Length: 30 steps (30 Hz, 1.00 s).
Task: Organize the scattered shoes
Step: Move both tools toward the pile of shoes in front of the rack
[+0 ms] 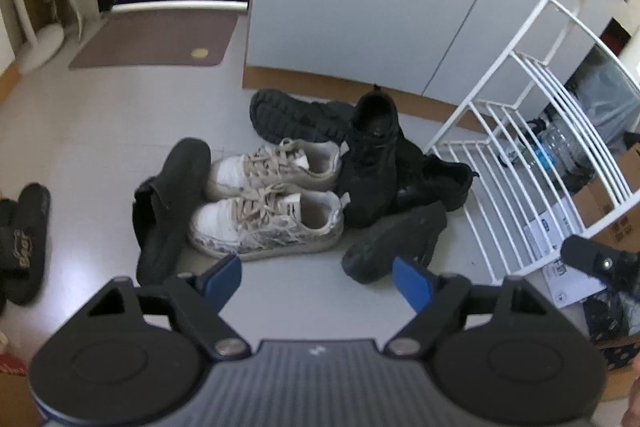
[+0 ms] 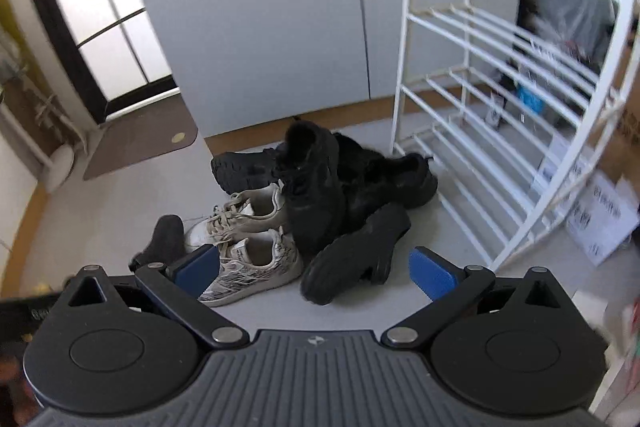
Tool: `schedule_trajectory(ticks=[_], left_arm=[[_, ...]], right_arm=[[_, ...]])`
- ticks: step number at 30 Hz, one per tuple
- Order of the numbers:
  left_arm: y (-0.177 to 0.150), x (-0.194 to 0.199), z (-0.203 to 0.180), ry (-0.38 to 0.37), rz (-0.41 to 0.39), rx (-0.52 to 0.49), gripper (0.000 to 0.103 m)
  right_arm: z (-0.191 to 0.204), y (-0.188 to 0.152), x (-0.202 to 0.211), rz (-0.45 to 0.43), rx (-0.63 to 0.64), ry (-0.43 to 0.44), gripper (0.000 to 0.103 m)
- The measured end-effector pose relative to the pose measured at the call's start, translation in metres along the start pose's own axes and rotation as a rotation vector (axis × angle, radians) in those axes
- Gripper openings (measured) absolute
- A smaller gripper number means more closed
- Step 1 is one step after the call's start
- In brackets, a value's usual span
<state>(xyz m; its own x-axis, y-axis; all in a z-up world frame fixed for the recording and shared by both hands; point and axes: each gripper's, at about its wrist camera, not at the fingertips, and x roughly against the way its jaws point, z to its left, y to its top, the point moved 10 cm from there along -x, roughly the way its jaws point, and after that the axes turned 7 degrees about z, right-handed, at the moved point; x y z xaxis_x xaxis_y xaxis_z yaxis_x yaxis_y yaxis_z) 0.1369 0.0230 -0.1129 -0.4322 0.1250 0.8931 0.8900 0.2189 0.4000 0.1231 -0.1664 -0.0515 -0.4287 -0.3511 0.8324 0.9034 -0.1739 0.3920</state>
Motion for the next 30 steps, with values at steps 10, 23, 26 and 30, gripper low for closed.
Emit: schedule_trajectory(ticks=[10,23,26,30], left_arm=[[0.009,-0.02,0.022,0.017,0.038,0.072,0.08],[0.012,-0.039,0.015,-0.009,0.075,0.091,0.077],[0.014,-0.044,0.01,-0.001,0.079,0.066,0.077],[0.017,-0.044,0.005,-0.005,0.081,0.049,0.077]], right_arm=[[-0.01,0.013,-0.037,0.071,-0.081,0.004,0.103],[0.002,0.015,-0.044,0.055,-0.085,0.011,0.102],[0.004,0.016,-0.045,0.048,-0.079,0.006,0.102],[0.007,0.016,-0.046,0.039,-0.071,0.0,0.102]])
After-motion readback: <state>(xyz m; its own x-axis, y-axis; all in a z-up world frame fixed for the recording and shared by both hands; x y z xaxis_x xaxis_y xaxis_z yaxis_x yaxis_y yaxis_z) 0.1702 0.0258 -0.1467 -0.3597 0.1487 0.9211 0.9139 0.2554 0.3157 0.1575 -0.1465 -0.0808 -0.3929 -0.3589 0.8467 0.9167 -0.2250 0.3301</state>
